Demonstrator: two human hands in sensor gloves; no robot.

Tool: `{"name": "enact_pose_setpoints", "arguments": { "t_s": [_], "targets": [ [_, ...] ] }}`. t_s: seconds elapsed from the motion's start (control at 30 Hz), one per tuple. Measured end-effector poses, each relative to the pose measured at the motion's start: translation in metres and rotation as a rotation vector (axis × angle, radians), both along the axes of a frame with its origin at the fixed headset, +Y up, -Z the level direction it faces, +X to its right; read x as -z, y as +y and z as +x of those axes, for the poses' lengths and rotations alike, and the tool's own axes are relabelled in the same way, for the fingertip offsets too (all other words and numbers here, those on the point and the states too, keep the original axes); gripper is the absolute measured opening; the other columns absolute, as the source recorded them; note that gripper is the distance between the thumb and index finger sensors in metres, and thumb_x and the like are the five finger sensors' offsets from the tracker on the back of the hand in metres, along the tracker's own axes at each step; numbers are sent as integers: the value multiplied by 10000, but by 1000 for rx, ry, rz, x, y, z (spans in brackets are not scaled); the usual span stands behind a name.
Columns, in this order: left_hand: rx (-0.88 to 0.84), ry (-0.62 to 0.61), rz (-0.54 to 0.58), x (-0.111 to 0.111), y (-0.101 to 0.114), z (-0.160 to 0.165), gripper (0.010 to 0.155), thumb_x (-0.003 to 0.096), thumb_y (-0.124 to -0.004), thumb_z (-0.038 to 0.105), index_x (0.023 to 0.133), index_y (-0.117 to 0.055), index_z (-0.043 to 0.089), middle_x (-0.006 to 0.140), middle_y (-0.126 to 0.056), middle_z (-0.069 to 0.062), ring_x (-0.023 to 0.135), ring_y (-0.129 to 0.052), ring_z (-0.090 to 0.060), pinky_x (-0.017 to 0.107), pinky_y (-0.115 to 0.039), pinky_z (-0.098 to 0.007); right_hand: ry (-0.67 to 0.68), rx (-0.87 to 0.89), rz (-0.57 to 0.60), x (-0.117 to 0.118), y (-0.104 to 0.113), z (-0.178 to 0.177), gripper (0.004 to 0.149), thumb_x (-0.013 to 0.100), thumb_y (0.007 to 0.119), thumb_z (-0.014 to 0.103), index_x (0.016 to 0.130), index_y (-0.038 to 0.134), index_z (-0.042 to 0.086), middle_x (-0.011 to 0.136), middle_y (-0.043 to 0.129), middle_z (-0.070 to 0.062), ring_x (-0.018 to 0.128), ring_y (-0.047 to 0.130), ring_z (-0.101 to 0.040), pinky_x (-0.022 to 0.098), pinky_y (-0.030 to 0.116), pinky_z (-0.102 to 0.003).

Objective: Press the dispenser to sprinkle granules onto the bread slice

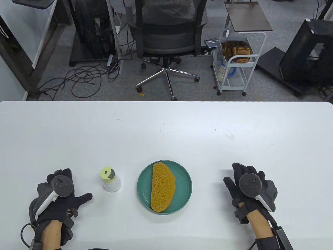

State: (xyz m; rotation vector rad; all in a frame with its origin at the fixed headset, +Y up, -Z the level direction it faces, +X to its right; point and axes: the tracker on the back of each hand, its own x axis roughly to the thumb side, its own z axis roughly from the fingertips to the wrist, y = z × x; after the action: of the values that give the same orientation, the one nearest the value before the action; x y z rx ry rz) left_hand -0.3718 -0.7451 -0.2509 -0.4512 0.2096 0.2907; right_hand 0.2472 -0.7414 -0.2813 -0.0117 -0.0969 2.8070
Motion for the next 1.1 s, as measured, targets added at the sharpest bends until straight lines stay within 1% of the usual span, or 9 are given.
{"name": "enact_pose_setpoints", "arguments": {
  "t_s": [0.07, 0.17, 0.33, 0.47, 0.53, 0.77, 1.1],
  "targets": [
    [-32, -21, 7, 2, -1, 3, 1193, 398, -727, 738, 985, 227, 326, 1132, 233, -41, 1075, 241, -329, 693, 154, -618, 14, -14, -18, 2, -4, -1, 694, 451, 705, 479, 1016, 495, 135, 1074, 613, -227, 1004, 477, -572, 685, 240, -797],
    [-19, -57, 19, 4, -2, 8, 1194, 396, -724, 739, 980, 230, 326, 1136, 227, -39, 1077, 238, -327, 695, 154, -613, 8, -58, -35, 2, -7, -1, 705, 450, 698, 491, 1019, 481, 136, 1079, 604, -222, 1006, 476, -570, 682, 247, -797],
    [-24, -96, 44, 3, -1, 16, 1186, 405, -723, 733, 983, 228, 320, 1143, 212, -47, 1082, 226, -330, 697, 147, -614, -4, -20, -46, 3, -8, 3, 708, 449, 699, 488, 1012, 493, 112, 1072, 607, -235, 1005, 476, -571, 681, 247, -797],
    [-27, -124, 26, 5, -6, 21, 1190, 407, -729, 726, 982, 229, 317, 1149, 202, -50, 1086, 217, -333, 699, 143, -617, -4, -12, -56, 3, -8, 4, 707, 451, 699, 486, 1010, 498, 102, 1070, 606, -240, 1003, 478, -572, 680, 246, -797],
    [-27, -144, 15, 6, -7, 23, 1182, 426, -746, 695, 982, 227, 317, 1152, 191, -51, 1090, 205, -336, 701, 134, -619, 1, -17, -62, 2, -8, 2, 705, 451, 699, 485, 1007, 504, 99, 1068, 608, -241, 1002, 476, -573, 679, 245, -797],
    [-40, -135, 28, 4, -5, 21, 1190, 438, -764, 676, 979, 231, 312, 1159, 178, -56, 1099, 189, -337, 704, 126, -623, 10, -23, -87, 2, -11, 1, 701, 450, 700, 483, 1004, 513, 95, 1063, 617, -243, 1000, 479, -573, 677, 247, -798],
    [-32, -150, 10, 5, -7, 25, 1181, 443, -758, 674, 980, 229, 311, 1162, 169, -59, 1099, 186, -337, 702, 128, -623, 7, -12, -96, 0, -9, 1, 699, 450, 701, 480, 1001, 516, 91, 1061, 615, -246, 998, 479, -573, 675, 249, -798]
  ]
}}
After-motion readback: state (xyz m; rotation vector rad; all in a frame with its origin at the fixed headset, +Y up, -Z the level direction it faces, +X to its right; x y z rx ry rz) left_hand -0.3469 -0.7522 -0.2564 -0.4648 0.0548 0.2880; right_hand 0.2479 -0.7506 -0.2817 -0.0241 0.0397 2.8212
